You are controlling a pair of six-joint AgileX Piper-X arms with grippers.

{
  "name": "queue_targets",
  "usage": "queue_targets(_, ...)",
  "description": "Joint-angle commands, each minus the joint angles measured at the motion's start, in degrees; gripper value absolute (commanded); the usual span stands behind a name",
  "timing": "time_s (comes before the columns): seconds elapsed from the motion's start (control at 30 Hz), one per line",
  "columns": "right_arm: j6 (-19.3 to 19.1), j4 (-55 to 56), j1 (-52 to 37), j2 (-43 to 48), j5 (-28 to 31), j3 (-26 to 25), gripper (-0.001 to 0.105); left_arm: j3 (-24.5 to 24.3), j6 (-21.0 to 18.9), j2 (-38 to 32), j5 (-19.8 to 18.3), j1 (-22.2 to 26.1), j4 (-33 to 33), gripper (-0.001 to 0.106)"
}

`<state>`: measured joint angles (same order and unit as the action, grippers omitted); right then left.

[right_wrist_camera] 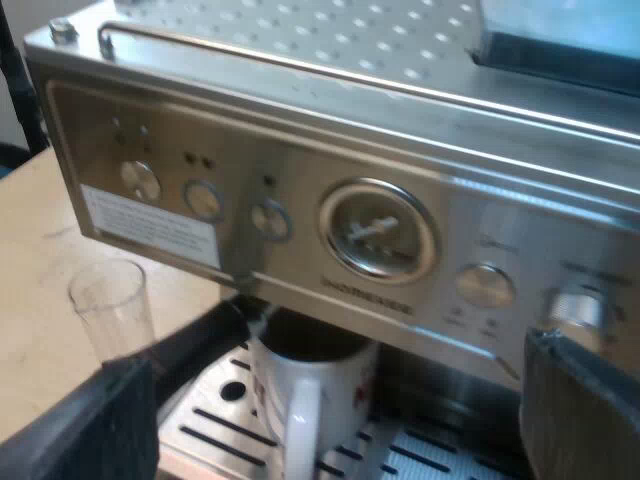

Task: Place mug into machine

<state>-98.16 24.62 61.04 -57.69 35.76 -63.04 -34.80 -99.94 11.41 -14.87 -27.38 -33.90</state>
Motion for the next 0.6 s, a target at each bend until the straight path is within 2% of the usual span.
queue_targets(0.03,-0.61,5.18,-0.22,3.37,0.04,-0.46,0.075,-0.36,-0.35,0.00,-0.10,-0.25,2.42,0.089)
queue_targets(0.17,-0.61,10.41,-0.96,8.05,1.50,-0.46,0.075,-0.36,-2.05,1.01,0.05,0.04,3.44,0.089)
queue_targets(0.27,1.71,14.32,-4.40,10.85,-1.73,-0.46,0.075,-0.36,-5.10,2.39,0.05,0.04,4.07,0.089)
queue_targets(0.43,1.90,18.96,-12.57,14.02,-4.62,-0.46,0.075,-0.36,-5.38,5.04,0.26,0.04,4.36,0.089)
queue_targets(0.5,1.91,21.03,-17.78,15.17,-8.49,-0.46,0.075,-0.36,-5.76,7.07,2.50,0.04,4.36,0.089)
queue_targets(0.6,1.45,23.21,-24.35,16.03,-14.09,-0.46,0.075,-0.36,-5.73,8.71,3.82,0.04,4.49,0.089)
